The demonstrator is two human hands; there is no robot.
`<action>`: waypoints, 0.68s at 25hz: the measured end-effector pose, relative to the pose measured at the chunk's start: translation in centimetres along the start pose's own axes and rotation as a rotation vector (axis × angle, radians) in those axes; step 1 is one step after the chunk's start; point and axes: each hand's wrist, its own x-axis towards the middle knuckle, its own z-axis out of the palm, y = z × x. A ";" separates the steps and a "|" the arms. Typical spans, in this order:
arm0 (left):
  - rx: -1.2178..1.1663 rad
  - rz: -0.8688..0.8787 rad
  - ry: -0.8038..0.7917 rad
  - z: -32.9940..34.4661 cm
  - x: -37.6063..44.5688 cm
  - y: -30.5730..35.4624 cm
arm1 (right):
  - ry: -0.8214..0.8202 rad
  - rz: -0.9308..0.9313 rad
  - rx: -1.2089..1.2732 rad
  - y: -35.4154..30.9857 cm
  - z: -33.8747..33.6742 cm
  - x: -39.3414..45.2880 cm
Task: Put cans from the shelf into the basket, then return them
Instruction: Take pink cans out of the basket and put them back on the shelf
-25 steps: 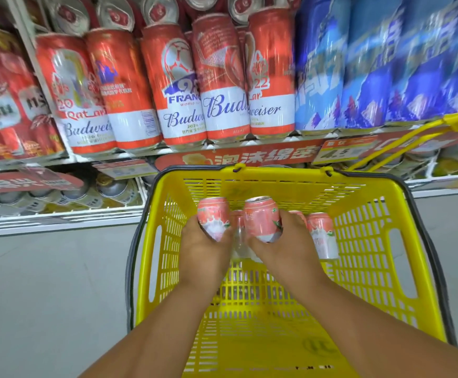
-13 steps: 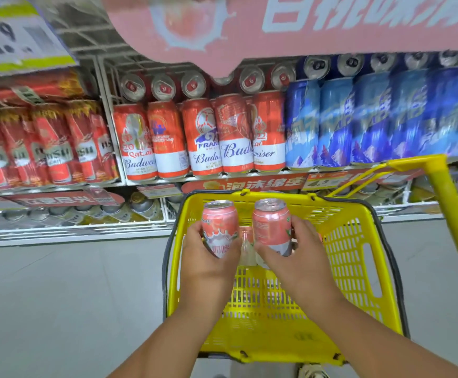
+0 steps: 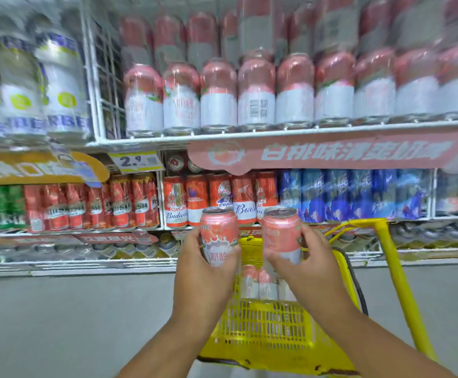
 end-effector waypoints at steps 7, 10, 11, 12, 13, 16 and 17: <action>-0.024 0.042 0.042 -4.7 -1.5 9.9 | -0.042 -0.048 0.026 -10.2 -4.1 -0.8; -0.023 0.057 0.057 -6.4 -2.5 13.8 | -0.032 -0.071 0.002 -14.7 -5.8 -1.5; -0.015 0.062 0.064 -6.9 -2.8 15.1 | -0.034 -0.074 0.003 -16.0 -6.4 -1.5; -0.004 0.068 0.077 -7.3 -2.8 16.4 | -0.037 -0.073 0.007 -17.4 -7.0 -1.6; 0.004 0.064 0.089 -7.8 -2.9 17.5 | -0.040 -0.073 0.008 -18.6 -7.5 -1.6; 0.017 0.061 0.118 -9.0 -3.2 20.6 | -0.025 -0.081 0.007 -21.4 -8.6 -1.2; 0.020 0.067 0.127 -9.2 -3.2 21.5 | -0.021 -0.084 0.011 -22.3 -8.8 -1.1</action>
